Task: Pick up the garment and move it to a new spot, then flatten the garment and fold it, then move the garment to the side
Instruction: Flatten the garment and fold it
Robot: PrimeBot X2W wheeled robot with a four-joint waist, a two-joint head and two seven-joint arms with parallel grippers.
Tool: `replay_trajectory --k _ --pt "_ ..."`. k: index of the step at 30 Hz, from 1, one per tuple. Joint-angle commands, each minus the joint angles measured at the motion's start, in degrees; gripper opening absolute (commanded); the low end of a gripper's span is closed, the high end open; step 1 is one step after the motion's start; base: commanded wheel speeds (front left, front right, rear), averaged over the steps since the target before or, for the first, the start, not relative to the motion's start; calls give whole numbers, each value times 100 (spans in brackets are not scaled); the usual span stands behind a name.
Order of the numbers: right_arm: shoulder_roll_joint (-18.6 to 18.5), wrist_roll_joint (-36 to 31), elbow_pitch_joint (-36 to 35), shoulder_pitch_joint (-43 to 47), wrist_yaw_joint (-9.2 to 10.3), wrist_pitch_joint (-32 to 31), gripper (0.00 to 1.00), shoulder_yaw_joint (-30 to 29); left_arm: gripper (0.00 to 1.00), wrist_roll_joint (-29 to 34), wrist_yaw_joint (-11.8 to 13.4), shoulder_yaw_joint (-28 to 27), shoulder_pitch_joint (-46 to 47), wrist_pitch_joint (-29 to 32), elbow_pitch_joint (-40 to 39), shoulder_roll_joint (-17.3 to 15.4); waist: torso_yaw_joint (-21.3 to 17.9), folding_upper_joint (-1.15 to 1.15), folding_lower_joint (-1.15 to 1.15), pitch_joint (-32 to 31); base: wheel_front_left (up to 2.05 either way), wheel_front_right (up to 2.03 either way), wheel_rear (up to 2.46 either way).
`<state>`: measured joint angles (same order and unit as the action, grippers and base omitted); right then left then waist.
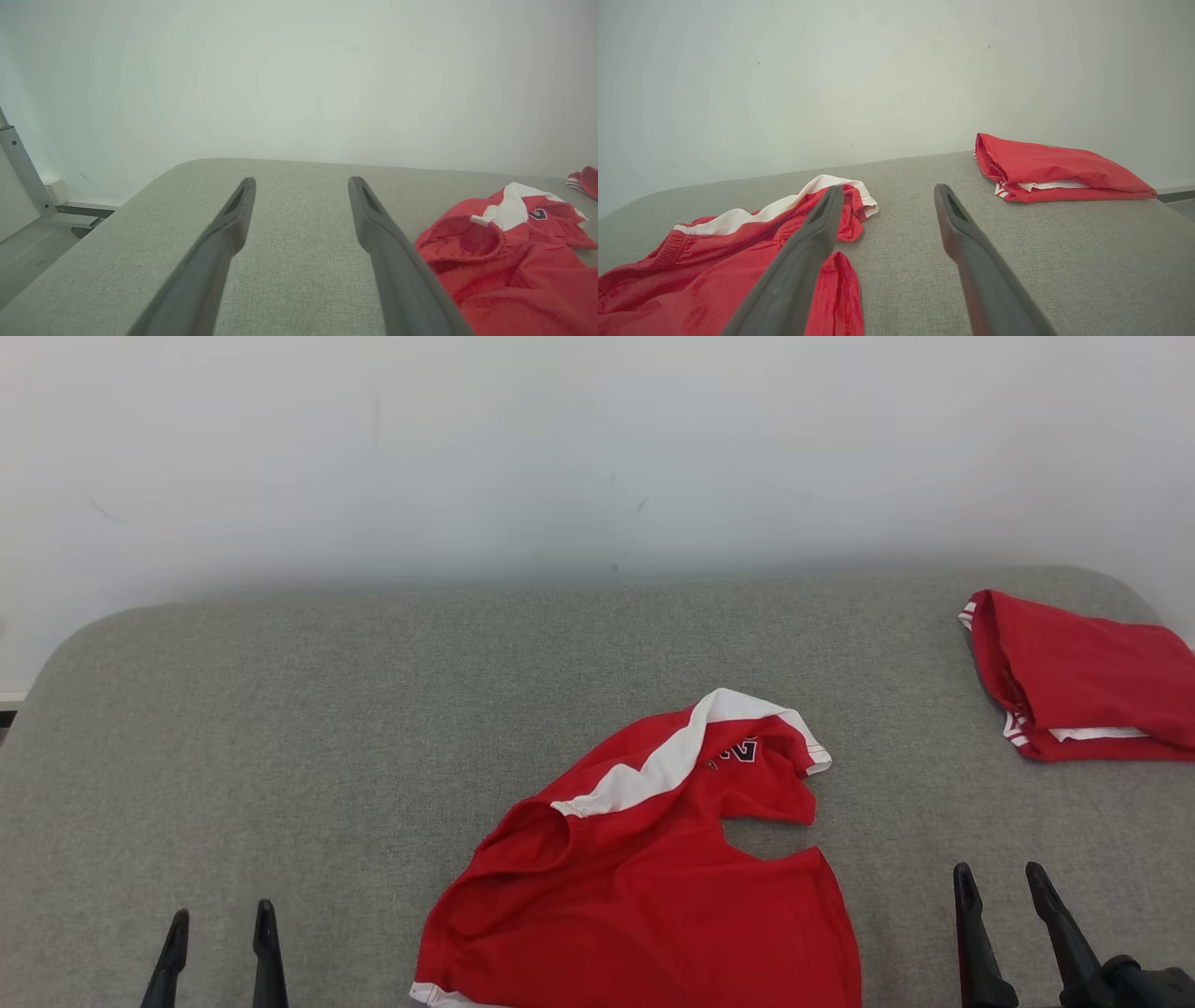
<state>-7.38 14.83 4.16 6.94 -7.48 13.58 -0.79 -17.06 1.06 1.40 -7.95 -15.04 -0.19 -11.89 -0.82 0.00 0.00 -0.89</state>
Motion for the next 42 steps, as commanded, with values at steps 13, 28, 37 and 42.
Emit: replay_trajectory --k 13,28,37,42 --pt "-26 53 96 -1 0 8 100 60 100 398 -375 -321 -10 -17 183 308 30 0 0 14 0 0 0" --pt "-169 56 157 -55 0 -101 100 296 100 578 -775 20 103 -18 585 212 46 0 0 -12 0 0 0" --pt "-525 109 294 117 0 -279 100 887 100 325 -848 921 262 33 1244 -105 11 0 0 69 0 0 0" --pt "-680 174 533 278 0 -332 100 1232 100 113 -853 1352 412 78 1490 -226 19 0 0 149 0 0 0"
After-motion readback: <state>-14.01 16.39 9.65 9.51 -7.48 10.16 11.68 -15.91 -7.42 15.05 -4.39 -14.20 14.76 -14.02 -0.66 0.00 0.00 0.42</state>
